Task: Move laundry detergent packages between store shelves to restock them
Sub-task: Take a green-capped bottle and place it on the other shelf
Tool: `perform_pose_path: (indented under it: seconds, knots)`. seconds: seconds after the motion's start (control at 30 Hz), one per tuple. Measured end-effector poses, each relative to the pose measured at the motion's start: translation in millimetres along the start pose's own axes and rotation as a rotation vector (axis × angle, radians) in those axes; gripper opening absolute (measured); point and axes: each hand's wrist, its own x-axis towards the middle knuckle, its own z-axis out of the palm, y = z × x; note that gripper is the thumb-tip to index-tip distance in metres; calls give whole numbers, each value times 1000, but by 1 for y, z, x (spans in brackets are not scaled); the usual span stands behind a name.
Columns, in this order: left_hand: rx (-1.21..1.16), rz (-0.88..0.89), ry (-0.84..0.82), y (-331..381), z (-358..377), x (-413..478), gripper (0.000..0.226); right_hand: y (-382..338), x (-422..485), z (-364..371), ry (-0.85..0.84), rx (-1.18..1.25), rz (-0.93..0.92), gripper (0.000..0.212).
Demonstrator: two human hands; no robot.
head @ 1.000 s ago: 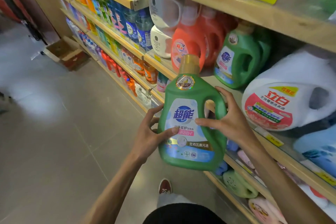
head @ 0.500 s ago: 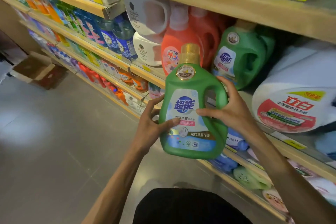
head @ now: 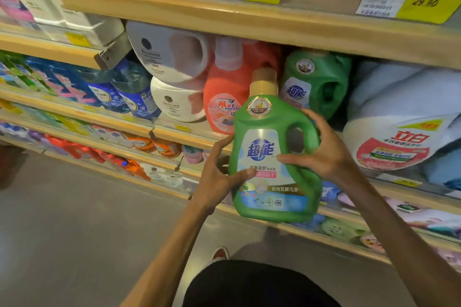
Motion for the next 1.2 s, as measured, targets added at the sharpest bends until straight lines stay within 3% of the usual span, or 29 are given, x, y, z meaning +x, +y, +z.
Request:
perform_pose_path:
  seconds: [0.27, 0.57, 0.9, 1.0, 1.1, 1.2]
  knots:
    - [51, 86, -199, 6, -10, 52, 83, 2, -2, 6, 216, -42, 11, 111]
    - [121, 371, -288, 21, 23, 109, 97, 9, 17, -19, 433, 64, -85, 114]
    - [169, 423, -375, 38, 62, 154, 114, 26, 44, -54, 494, -16, -180, 115]
    - [253, 451, -335, 34, 66, 158, 114, 37, 49, -51, 509, -56, -150, 116]
    - [344, 465, -265, 29, 68, 164, 92, 45, 56, -44, 521, -147, -115, 119]
    - [438, 489, -256, 19, 70, 169, 101, 59, 62, -40, 527, -159, -86, 121]
